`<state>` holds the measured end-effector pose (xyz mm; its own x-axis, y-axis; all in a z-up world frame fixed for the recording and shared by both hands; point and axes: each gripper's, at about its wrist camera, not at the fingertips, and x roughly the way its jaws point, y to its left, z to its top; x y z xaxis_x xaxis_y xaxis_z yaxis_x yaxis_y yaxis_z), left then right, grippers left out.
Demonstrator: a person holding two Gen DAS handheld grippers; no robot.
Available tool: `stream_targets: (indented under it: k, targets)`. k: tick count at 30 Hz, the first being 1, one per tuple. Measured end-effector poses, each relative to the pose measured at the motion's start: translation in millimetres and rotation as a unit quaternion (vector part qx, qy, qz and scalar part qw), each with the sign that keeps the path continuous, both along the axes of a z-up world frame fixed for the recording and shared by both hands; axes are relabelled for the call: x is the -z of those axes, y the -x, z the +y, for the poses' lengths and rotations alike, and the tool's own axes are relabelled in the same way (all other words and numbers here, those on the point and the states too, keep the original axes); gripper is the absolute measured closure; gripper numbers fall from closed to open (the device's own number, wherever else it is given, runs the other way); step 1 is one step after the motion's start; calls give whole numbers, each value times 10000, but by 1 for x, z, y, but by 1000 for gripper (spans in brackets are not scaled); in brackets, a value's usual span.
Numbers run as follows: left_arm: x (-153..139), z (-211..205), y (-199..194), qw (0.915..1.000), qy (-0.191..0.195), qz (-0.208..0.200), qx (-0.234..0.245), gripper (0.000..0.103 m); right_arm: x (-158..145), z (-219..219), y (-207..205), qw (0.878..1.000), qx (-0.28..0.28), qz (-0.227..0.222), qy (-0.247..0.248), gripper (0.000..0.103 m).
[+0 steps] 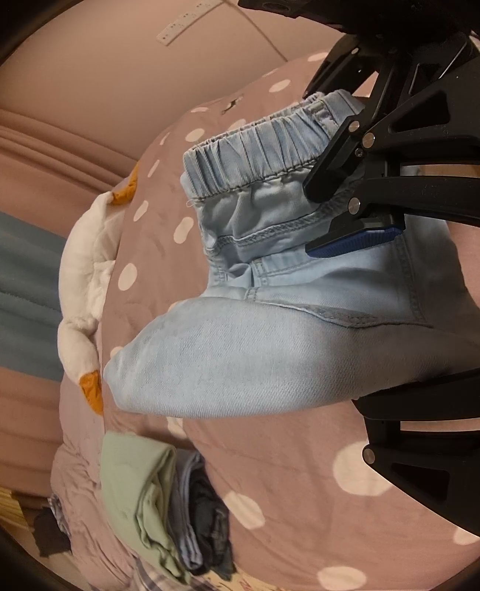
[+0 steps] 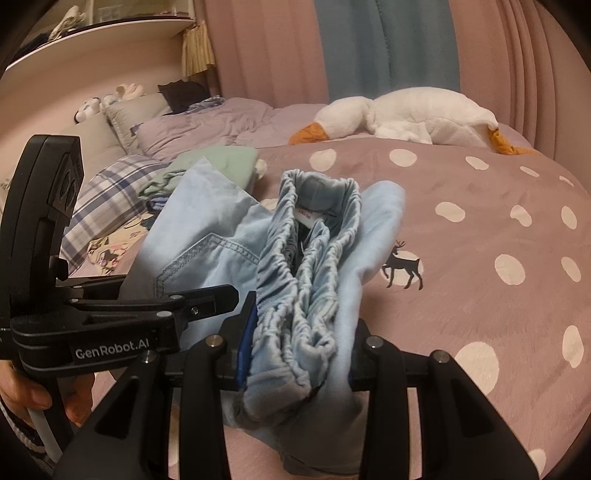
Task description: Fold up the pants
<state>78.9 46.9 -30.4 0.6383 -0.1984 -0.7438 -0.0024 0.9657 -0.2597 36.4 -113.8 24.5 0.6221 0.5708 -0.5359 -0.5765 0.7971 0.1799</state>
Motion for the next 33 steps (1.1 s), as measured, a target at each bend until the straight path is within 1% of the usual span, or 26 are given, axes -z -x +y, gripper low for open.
stream_targets:
  k: [8, 18, 33]
  targets:
    - [6, -3, -31, 9999, -139, 29, 82, 57, 7, 0, -33, 9999, 123, -58, -35, 66]
    - [21, -1, -65, 9997, -178, 143, 90, 57, 20, 7, -63, 9996, 173, 213, -50, 66]
    - [39, 1, -85, 9992, -221, 329, 42, 57, 35, 16, -83, 9987, 163, 489, -12, 66]
